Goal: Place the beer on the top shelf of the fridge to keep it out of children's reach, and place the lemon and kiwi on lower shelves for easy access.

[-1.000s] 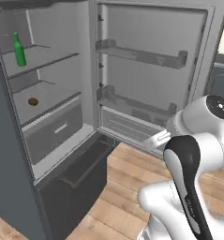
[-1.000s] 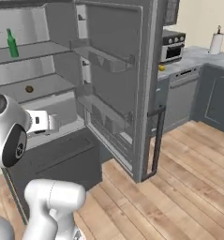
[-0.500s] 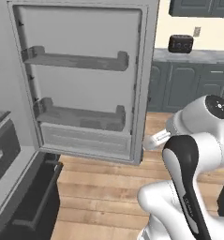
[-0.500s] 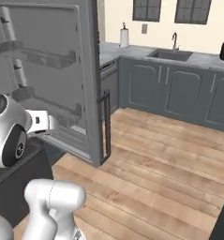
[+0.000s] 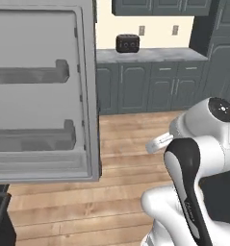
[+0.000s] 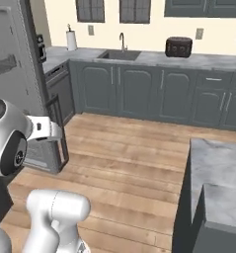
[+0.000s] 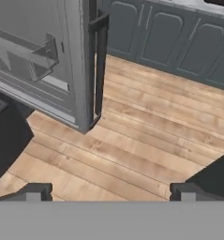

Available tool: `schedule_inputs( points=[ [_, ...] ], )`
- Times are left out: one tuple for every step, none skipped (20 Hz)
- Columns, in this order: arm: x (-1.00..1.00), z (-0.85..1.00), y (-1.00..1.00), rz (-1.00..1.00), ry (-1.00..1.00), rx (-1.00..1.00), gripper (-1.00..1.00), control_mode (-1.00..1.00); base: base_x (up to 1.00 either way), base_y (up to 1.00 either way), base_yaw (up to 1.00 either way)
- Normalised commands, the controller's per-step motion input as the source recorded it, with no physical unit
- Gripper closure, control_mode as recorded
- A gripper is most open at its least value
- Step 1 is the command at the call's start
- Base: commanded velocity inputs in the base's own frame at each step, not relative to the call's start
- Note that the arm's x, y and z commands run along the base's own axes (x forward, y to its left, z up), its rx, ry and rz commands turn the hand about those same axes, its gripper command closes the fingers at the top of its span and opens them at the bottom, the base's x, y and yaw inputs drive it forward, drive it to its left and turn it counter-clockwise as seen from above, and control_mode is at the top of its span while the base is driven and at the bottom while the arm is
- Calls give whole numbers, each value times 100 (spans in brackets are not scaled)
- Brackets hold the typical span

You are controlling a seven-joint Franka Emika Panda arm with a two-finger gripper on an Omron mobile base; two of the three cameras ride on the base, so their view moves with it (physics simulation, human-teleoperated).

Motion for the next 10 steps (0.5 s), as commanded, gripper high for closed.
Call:
schedule_inputs(
  points=[
    [0,0,0,0,0,0,-100,100,36,-86,-29],
    [0,0,0,0,0,0,-100,100,36,-82,-28],
    [0,0,0,0,0,0,-100,100,36,-80,-27],
    [0,0,0,0,0,0,-100,100,36,-74,-26],
    [0,0,0,0,0,0,-100,100,39,-63,-23],
    [0,0,0,0,0,0,-100,100,44,-46,-17],
    [0,0,0,0,0,0,-100,100,47,-36,-13],
    [0,0,0,0,0,0,-100,100,52,-21,-9],
    [0,0,0,0,0,0,-100,100,63,0,0],
    [0,0,0,0,0,0,-100,100,79,0,0]
  ],
)
